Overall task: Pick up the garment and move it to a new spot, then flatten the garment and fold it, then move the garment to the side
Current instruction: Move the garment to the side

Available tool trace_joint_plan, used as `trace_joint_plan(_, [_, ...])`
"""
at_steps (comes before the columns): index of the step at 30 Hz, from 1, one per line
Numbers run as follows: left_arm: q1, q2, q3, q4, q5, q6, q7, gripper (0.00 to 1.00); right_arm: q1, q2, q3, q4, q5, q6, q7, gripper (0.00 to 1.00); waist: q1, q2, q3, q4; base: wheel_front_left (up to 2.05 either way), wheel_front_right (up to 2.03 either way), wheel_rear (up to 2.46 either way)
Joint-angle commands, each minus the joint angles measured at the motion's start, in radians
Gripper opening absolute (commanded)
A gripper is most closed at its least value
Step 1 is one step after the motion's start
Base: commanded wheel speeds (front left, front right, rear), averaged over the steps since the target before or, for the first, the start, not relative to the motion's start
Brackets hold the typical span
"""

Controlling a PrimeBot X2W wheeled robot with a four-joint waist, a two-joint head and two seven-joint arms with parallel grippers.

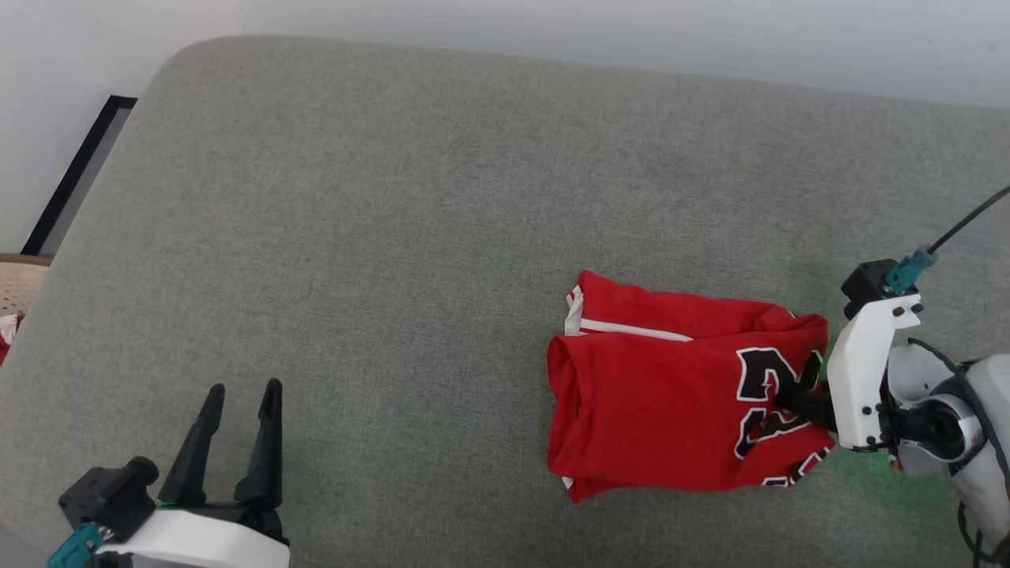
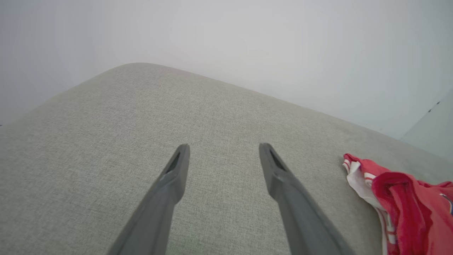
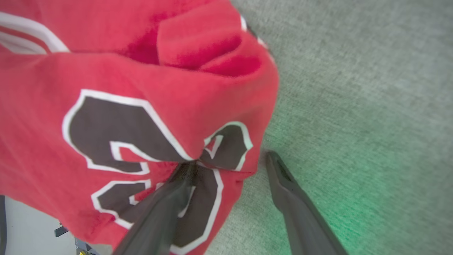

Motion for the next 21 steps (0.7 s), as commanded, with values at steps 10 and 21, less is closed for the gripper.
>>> trace_joint_plan(10, [-0.065, 0.020, -0.007, -0.007, -0.010, -0.003, -0.005, 1.00, -0.019, 0.026, -0.016, -0.085, -0.039, 0.000, 0.026, 0.00, 0.0000, -0.0001, 0.016, -0.030, 0.00, 0.00, 0.00])
trace_joint_plan(21, [-0.142, 0.045, -0.015, -0.033, 0.020, -0.003, -0.005, 1.00, -0.060, -0.056, -0.104, -0.213, -0.148, 0.000, -0.017, 0.00, 0.0000, -0.0001, 0.044, -0.117, 0.00, 0.00, 0.00])
